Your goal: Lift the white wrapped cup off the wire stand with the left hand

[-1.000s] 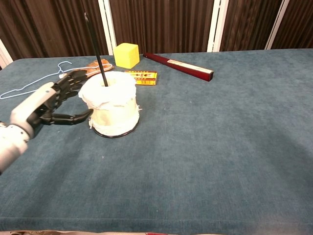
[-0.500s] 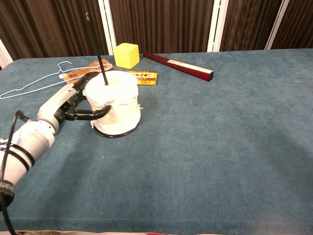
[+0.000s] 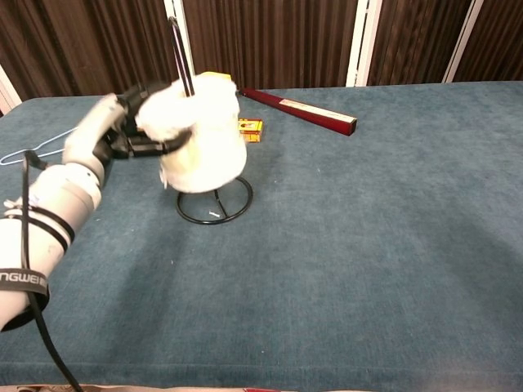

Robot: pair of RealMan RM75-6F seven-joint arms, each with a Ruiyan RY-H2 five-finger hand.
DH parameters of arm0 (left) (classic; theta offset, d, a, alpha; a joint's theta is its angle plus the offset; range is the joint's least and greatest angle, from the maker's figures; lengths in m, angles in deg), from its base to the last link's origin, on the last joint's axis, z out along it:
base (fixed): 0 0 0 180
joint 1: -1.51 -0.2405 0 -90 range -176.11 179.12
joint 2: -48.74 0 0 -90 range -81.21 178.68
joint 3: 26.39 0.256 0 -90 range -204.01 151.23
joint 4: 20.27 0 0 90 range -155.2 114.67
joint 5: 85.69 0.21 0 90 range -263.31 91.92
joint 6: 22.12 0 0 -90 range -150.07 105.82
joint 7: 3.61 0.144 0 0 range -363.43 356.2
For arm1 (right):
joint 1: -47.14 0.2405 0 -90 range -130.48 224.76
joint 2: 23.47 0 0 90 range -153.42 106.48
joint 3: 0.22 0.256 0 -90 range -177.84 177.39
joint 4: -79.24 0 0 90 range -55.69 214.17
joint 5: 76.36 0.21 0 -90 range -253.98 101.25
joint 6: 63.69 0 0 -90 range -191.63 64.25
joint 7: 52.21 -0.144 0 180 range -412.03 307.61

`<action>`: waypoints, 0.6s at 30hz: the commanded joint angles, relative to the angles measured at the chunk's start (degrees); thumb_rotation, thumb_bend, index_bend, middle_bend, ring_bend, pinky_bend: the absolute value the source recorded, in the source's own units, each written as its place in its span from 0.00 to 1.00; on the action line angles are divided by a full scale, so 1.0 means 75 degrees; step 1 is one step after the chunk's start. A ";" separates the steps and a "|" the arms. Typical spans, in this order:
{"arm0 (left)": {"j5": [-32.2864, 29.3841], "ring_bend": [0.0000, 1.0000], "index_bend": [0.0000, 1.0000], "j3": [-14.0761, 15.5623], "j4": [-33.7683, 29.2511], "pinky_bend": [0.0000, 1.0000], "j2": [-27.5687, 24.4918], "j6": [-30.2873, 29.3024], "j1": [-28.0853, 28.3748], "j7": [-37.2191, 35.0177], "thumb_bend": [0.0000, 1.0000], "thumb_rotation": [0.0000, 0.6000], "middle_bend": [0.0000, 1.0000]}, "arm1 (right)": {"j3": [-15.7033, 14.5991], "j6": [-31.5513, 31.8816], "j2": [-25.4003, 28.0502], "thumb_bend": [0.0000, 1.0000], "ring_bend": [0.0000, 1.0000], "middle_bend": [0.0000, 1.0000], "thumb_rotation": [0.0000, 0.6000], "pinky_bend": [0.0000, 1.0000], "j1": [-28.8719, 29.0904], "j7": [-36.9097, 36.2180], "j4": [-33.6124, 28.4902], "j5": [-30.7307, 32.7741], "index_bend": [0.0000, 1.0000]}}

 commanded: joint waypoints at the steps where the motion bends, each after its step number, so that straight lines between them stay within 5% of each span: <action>1: 0.0377 0.76 0.74 -0.0211 -0.0813 0.81 -0.0312 -0.0469 0.0001 0.0308 0.78 1.00 0.73 | -0.0003 0.0002 0.0002 0.06 0.00 0.00 1.00 0.00 -0.0004 0.0001 0.0003 -0.0004 0.00; 10: 0.0699 0.77 0.74 -0.0776 -0.3952 0.82 -0.1917 -0.0980 -0.0189 0.1782 0.77 1.00 0.73 | -0.0046 0.0014 0.0001 0.06 0.00 0.00 1.00 0.00 -0.0022 0.0080 0.0005 -0.0090 0.00; 18: 0.0605 0.77 0.74 -0.1502 -0.5081 0.82 -0.3249 -0.1468 -0.0616 0.2045 0.78 1.00 0.72 | -0.0093 0.0143 0.0016 0.06 0.00 0.00 1.00 0.00 -0.0072 0.0028 0.0059 -0.0216 0.00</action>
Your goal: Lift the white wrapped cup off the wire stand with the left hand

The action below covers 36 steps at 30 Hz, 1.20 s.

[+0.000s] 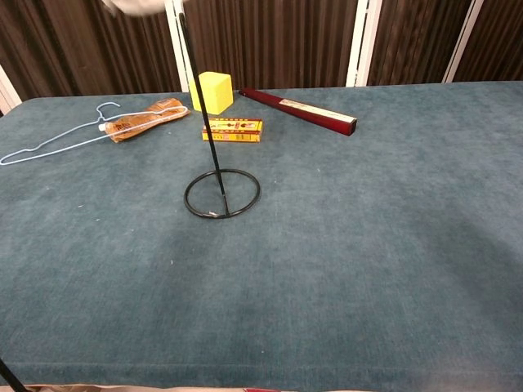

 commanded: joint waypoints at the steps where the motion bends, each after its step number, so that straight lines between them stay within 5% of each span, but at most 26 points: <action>1: -0.0048 0.77 0.74 -0.0309 -0.0228 0.82 -0.0742 -0.0342 -0.0433 -0.0089 0.78 1.00 0.72 | -0.0006 0.0030 0.0005 0.07 0.00 0.00 1.00 0.00 -0.0010 -0.0029 0.0015 -0.0024 0.00; 8: -0.0480 0.76 0.75 0.0405 0.1616 0.82 -0.1338 -0.0163 -0.1325 -0.1863 0.76 1.00 0.72 | -0.0006 0.0065 0.0003 0.06 0.00 0.00 1.00 0.00 -0.0024 -0.0050 0.0016 -0.0043 0.00; 14: -0.0261 0.72 0.74 0.1590 0.3872 0.79 -0.0612 0.0346 -0.1562 -0.3254 0.75 1.00 0.68 | -0.0008 -0.0117 -0.0097 0.06 0.00 0.00 1.00 0.00 0.0018 0.0210 -0.0058 -0.0037 0.00; 20: 0.0282 0.40 0.54 0.2402 0.5985 0.34 0.0668 0.0690 -0.1353 -0.4223 0.68 1.00 0.43 | -0.0063 -0.0461 -0.0224 0.06 0.00 0.00 1.00 0.00 0.0107 0.0642 -0.0156 -0.0071 0.00; 27: 0.0502 0.18 0.37 0.2607 0.6567 0.13 0.1181 0.0699 -0.1203 -0.4400 0.63 1.00 0.22 | -0.0011 -0.0518 -0.0253 0.06 0.00 0.00 1.00 0.00 0.0121 0.0720 -0.0172 0.0054 0.00; 31: 0.0535 0.00 0.07 0.2821 0.6773 0.05 0.1283 0.0755 -0.1276 -0.4290 0.51 1.00 0.02 | -0.0028 -0.0506 -0.0256 0.06 0.00 0.00 1.00 0.00 0.0116 0.0744 -0.0158 0.0026 0.00; 36: 0.0747 0.00 0.00 0.2954 0.6699 0.00 0.1052 0.0337 -0.1444 -0.4054 0.39 1.00 0.00 | -0.0028 -0.0454 -0.0251 0.07 0.00 0.00 1.00 0.00 0.0096 0.0739 -0.0153 0.0028 0.00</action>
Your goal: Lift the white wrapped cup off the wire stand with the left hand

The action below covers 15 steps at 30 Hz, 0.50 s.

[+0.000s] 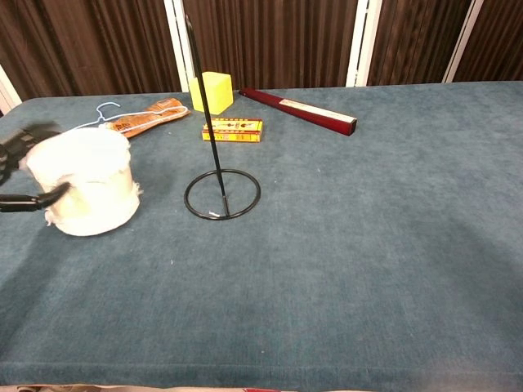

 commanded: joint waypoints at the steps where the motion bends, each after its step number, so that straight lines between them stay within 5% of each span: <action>1: 0.0200 0.00 0.00 0.0181 -0.0131 0.00 -0.0260 -0.0353 -0.0201 0.0198 0.38 1.00 0.00 | -0.0002 0.0018 -0.0001 0.07 0.00 0.00 1.00 0.00 -0.0007 0.0000 0.0006 -0.0006 0.00; 8: 0.1333 0.00 0.00 0.0795 -0.1251 0.00 -0.1682 -0.2044 -0.0928 0.0523 0.37 1.00 0.00 | -0.0004 0.0089 0.0000 0.06 0.00 0.00 1.00 0.00 -0.0042 0.0003 0.0027 -0.0009 0.00; 12: 0.2174 0.00 0.00 0.1745 -0.2029 0.00 -0.2858 -0.2313 -0.1338 0.1374 0.40 1.00 0.00 | 0.0016 0.0039 -0.0030 0.06 0.00 0.00 1.00 0.00 -0.0048 0.0105 0.0027 0.0062 0.00; 15: 0.2475 0.00 0.00 0.2024 -0.2486 0.00 -0.3454 -0.2104 -0.1296 0.2010 0.41 1.00 0.00 | 0.0019 0.0033 -0.0070 0.06 0.00 0.00 1.00 0.00 -0.0051 0.0198 0.0006 0.0047 0.00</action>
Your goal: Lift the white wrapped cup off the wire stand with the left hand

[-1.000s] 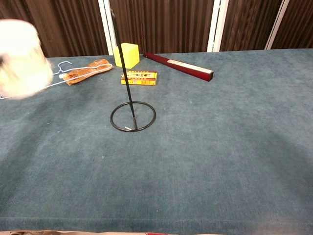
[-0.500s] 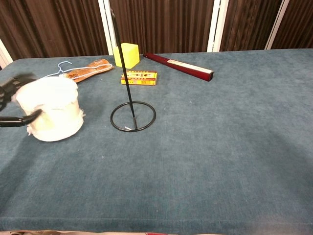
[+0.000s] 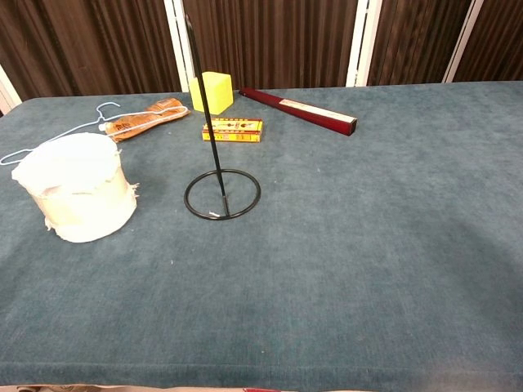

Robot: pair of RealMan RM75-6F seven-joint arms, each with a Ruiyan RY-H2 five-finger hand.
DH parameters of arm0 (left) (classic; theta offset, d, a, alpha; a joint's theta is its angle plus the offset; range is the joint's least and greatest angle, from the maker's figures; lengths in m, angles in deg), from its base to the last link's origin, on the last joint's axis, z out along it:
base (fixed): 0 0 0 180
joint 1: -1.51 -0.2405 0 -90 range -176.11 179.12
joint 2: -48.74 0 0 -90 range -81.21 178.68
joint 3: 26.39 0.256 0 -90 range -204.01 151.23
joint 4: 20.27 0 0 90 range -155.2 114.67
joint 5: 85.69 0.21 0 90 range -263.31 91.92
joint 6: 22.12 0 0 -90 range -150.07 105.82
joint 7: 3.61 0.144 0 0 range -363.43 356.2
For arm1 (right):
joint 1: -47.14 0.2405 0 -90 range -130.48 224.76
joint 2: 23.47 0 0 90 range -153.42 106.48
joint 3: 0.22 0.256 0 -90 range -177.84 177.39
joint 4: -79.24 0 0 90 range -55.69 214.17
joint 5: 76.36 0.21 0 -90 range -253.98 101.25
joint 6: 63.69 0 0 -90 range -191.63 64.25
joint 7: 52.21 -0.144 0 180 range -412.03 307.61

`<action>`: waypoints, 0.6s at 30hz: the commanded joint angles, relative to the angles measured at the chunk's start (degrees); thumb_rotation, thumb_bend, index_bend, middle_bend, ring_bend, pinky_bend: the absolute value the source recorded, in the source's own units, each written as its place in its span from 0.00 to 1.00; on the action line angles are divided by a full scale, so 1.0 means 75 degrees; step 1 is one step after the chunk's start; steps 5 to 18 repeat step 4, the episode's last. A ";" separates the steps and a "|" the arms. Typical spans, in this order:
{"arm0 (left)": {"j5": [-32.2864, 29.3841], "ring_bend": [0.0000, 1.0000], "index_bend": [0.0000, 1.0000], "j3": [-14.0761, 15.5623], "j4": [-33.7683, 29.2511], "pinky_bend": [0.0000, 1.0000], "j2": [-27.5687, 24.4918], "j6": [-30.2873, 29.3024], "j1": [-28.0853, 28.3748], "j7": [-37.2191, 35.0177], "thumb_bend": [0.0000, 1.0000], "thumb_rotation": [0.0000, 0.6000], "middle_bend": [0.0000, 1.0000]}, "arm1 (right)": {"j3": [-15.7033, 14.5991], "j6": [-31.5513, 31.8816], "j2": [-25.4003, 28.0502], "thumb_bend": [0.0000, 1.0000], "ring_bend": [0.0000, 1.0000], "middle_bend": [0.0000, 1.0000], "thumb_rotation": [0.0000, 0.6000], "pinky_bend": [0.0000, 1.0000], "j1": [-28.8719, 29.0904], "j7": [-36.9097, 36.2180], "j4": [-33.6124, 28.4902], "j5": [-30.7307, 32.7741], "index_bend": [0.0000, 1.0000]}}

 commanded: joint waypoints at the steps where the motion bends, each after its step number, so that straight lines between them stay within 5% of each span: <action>1: 0.0568 0.00 0.00 0.0558 -0.0870 0.00 -0.0945 -0.0041 -0.0261 0.1010 0.41 1.00 0.00 | -0.0004 -0.0008 -0.0030 0.06 0.00 0.00 1.00 0.00 -0.0002 0.0044 -0.0028 -0.0020 0.00; 4: 0.0706 0.00 0.00 0.0557 -0.0967 0.00 -0.1015 -0.0120 -0.0302 0.1617 0.41 1.00 0.00 | -0.0030 -0.0023 -0.0057 0.06 0.00 0.00 1.00 0.00 0.0004 0.0110 -0.0032 -0.0083 0.00; 18: 0.0706 0.00 0.00 0.0557 -0.0967 0.00 -0.1015 -0.0120 -0.0302 0.1617 0.41 1.00 0.00 | -0.0030 -0.0023 -0.0057 0.06 0.00 0.00 1.00 0.00 0.0004 0.0110 -0.0032 -0.0083 0.00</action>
